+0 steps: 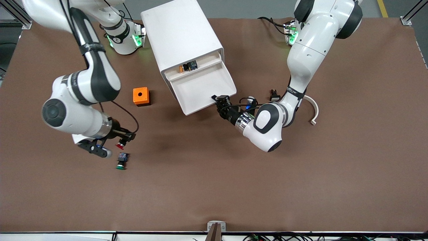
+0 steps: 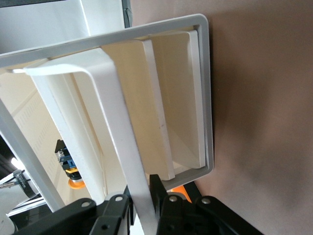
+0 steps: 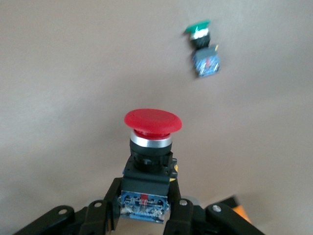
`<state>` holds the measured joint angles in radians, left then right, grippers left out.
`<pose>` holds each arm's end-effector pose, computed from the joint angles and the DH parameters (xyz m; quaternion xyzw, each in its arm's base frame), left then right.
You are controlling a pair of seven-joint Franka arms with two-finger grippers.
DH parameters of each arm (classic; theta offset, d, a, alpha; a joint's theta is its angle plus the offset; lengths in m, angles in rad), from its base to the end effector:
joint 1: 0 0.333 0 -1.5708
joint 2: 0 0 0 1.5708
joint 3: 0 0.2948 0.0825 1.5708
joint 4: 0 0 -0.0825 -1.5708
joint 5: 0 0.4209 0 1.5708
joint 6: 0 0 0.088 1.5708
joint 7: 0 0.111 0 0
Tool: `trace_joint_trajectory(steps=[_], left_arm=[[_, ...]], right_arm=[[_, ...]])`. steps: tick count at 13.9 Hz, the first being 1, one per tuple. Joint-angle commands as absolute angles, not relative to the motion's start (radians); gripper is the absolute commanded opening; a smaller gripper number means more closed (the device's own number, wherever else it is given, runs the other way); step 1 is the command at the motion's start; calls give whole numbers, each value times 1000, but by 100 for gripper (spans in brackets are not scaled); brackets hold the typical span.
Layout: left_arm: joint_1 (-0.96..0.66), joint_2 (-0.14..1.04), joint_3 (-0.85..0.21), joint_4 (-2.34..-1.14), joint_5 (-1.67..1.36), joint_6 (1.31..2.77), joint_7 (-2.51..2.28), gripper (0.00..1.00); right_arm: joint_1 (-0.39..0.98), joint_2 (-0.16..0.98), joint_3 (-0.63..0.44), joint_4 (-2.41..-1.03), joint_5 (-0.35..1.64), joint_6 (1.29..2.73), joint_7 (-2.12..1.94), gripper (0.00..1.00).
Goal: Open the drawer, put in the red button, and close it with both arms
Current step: 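Carry the red button into the drawer with the right gripper while the left gripper withdraws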
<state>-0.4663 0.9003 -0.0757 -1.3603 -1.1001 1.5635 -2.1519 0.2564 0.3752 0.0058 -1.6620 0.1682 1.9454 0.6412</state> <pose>0.5511 -0.4370 0.1600 -0.4158 -0.6879 0.5714 0.1655 0.6496 0.1864 0.3438 -0.9710 0.2213 0.0751 0.0500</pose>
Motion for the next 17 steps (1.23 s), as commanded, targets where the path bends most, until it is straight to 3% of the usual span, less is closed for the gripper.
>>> trace_joint_trajectory(steps=[1,2,3,7,11,17], left_arm=[[-472,923,-75,-1327,-1111,1577,-2126,73],[-476,923,-75,-1327,-1109,1583,-2126,97],[-474,919,-74,-1327,-1106,1583,-2128,99],[-443,874,-8,-1324,-1034,1562,-2131,99],[-411,865,32,-1243,-895,1523,-2125,99],[-327,753,37,-1241,-654,1497,-1973,99]], right_arm=[[349,328,-2,-1681,176,1924,872,1],[383,322,-2,-1686,181,1922,961,1],[420,316,-2,-1687,181,1922,1039,1],[541,295,-2,-1710,186,1925,1320,2],[641,295,3,-1712,202,1966,1546,2],[756,305,3,-1833,204,2215,1725,2]])
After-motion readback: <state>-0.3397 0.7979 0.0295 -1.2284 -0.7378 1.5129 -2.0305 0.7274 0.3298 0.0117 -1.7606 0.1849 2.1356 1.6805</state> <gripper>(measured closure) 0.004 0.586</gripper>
